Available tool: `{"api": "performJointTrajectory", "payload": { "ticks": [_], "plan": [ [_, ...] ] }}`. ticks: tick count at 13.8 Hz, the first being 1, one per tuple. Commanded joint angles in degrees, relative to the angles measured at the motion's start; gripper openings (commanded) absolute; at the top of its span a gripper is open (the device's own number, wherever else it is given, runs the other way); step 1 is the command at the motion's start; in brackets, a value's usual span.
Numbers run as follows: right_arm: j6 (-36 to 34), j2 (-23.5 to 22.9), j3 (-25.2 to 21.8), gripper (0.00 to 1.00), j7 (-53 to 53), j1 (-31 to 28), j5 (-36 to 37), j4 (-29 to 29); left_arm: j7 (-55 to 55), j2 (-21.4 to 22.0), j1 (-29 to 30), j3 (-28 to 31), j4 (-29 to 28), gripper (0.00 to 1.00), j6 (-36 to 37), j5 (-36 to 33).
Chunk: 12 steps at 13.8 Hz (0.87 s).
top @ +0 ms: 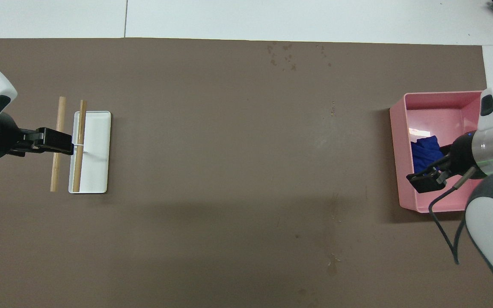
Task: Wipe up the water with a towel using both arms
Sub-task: 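Raise the right gripper out of the pink box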
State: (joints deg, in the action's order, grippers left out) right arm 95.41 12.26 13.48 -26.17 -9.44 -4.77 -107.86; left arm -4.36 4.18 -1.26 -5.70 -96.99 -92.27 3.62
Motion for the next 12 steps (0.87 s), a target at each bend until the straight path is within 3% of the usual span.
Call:
{"api": "performJointTrajectory", "payload": {
  "ticks": [1,2,6,10,12],
  "plan": [
    [-5.7,2.7,0.1,1.00,10.1,-0.3,-3.6,2.6,0.6,0.1,-0.7,0.6,0.4,1.00,1.0,-1.3],
    [-6.4,2.7,0.5,1.00,14.9,0.1,-3.6,3.0,0.5,0.1,-0.7,0.6,0.4,1.00,1.0,-1.3],
    [-5.6,2.2,-1.9,1.00,16.8,0.6,-3.7,3.9,0.5,0.1,-0.7,0.6,0.4,1.00,1.0,-1.3],
    [-2.9,1.4,-5.3,1.00,20.5,6.6,-3.4,4.0,0.5,0.1,-0.7,0.6,0.4,1.00,1.0,-1.3],
    [-3.8,-0.8,-10.9,1.00,22.4,11.3,-3.0,4.9,0.5,0.1,-0.7,0.6,0.4,1.00,1.0,-1.3]
  ]
}}
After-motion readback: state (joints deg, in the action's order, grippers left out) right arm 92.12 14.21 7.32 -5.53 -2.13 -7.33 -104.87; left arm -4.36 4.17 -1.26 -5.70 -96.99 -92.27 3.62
